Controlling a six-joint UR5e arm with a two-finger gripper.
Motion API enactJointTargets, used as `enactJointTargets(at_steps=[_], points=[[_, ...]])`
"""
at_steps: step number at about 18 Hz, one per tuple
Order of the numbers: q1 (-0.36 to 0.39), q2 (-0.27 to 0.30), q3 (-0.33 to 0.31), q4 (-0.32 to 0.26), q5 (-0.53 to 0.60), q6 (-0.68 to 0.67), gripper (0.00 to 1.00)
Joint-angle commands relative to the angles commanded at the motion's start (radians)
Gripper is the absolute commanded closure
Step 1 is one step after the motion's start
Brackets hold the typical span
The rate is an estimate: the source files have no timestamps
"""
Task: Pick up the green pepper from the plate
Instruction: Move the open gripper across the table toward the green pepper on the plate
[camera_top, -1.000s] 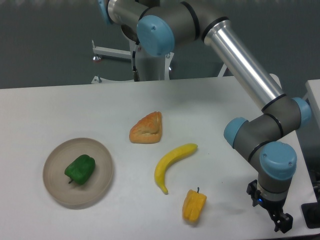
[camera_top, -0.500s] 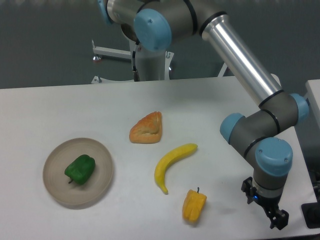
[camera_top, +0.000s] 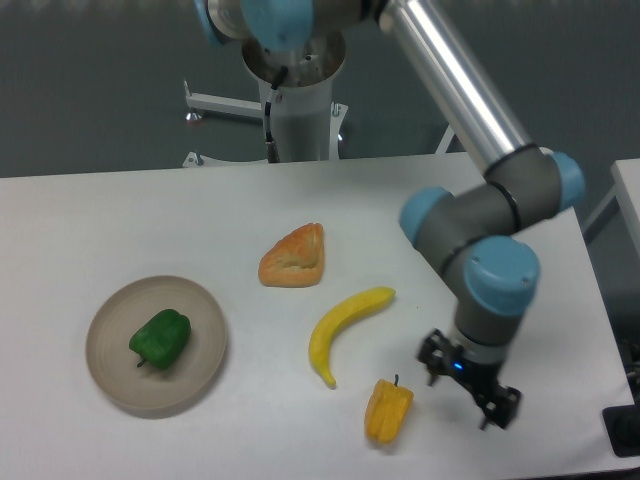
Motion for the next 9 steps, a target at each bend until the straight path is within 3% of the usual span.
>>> enactJointTargets(at_steps=[5,9], points=[[-0.087,0.146,-0.195,0.005,-0.011,-0.178,0.00],[-0.181,0.215,-0.310,0.084,-0.014,-0.356,0.00]])
